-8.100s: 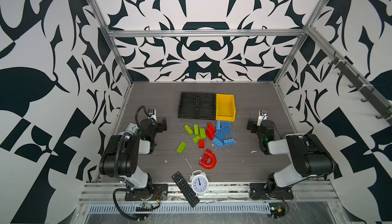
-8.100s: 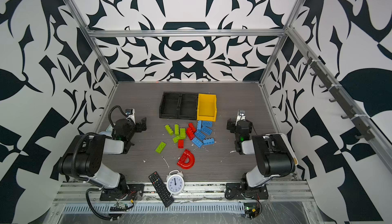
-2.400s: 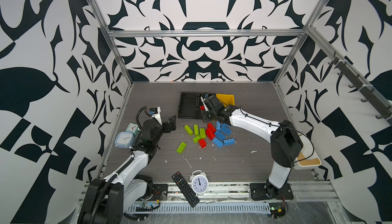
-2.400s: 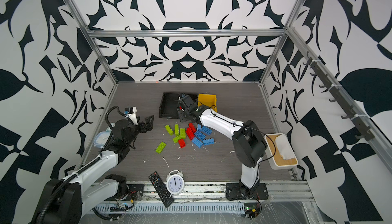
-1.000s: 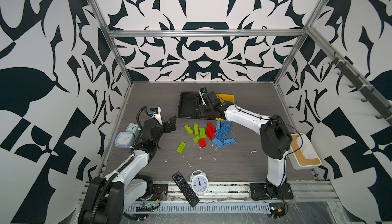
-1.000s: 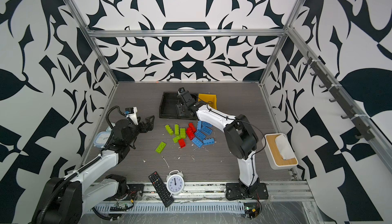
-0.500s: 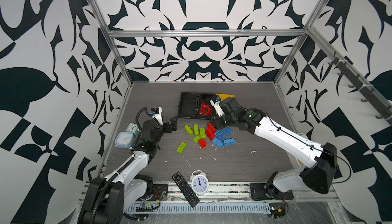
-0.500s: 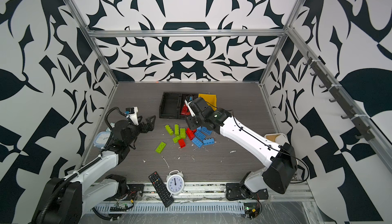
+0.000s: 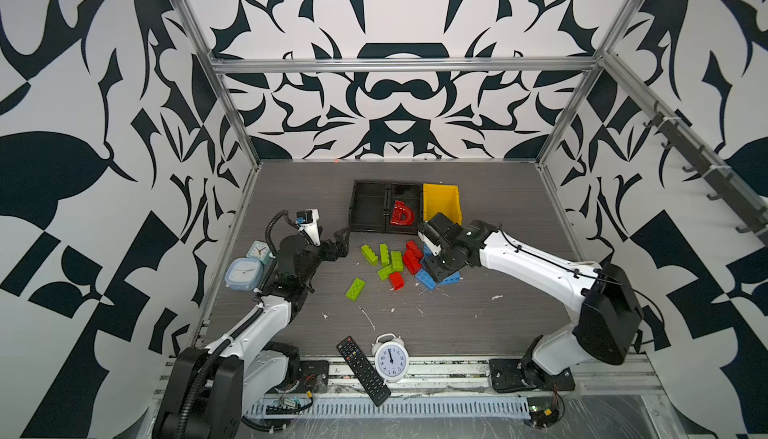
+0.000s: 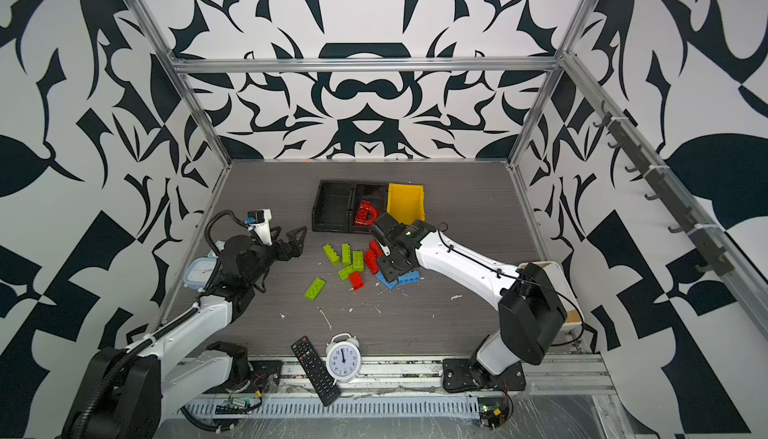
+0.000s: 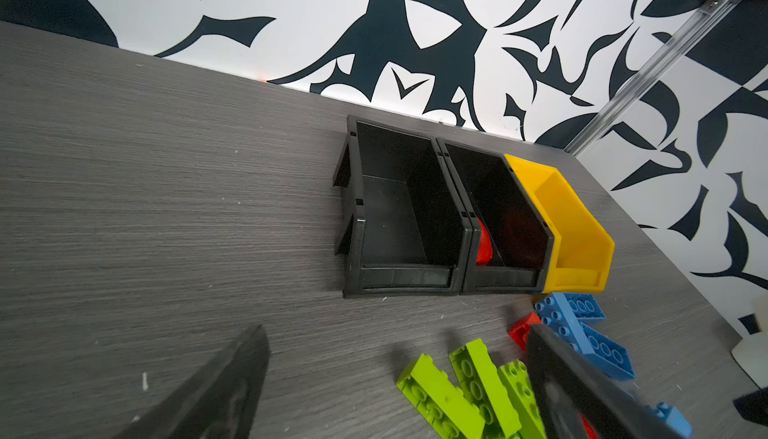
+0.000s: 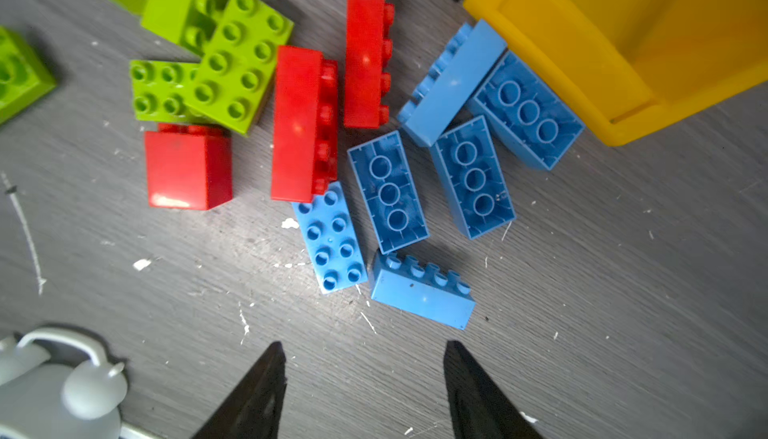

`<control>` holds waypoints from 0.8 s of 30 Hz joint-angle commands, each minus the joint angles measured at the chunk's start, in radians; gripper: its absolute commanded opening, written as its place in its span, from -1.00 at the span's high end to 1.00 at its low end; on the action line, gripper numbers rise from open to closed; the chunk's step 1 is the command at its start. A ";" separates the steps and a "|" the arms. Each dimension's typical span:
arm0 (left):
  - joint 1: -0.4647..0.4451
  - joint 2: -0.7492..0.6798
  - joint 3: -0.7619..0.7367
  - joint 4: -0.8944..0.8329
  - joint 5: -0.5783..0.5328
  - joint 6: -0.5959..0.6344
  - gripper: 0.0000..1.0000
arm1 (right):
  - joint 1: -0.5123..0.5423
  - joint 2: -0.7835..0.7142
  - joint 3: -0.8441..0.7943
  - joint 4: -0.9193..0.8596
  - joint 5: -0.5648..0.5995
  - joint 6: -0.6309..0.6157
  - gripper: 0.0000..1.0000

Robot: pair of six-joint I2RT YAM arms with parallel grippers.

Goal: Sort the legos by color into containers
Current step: 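Move the right gripper back over the brick pile and lower onto a blue brick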

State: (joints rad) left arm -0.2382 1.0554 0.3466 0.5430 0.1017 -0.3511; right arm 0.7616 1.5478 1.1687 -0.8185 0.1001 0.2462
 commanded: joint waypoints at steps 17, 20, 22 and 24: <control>-0.003 0.014 -0.024 0.067 0.031 -0.007 -0.98 | -0.105 -0.026 -0.209 0.227 -0.008 0.165 -0.35; -0.003 0.018 -0.024 0.069 0.030 -0.007 -0.98 | -0.114 -0.018 -0.225 0.267 -0.030 0.172 -0.36; -0.003 0.021 -0.022 0.068 0.030 -0.006 -0.98 | -0.118 -0.010 -0.231 0.285 -0.044 0.173 -0.37; -0.003 0.021 -0.020 0.067 0.030 -0.006 -0.98 | -0.125 -0.003 -0.237 0.300 -0.057 0.175 -0.38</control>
State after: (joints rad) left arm -0.2382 1.0729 0.3344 0.5827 0.1204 -0.3511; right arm 0.6430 1.5410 0.9447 -0.5640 0.0704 0.4026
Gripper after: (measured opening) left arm 0.992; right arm 0.690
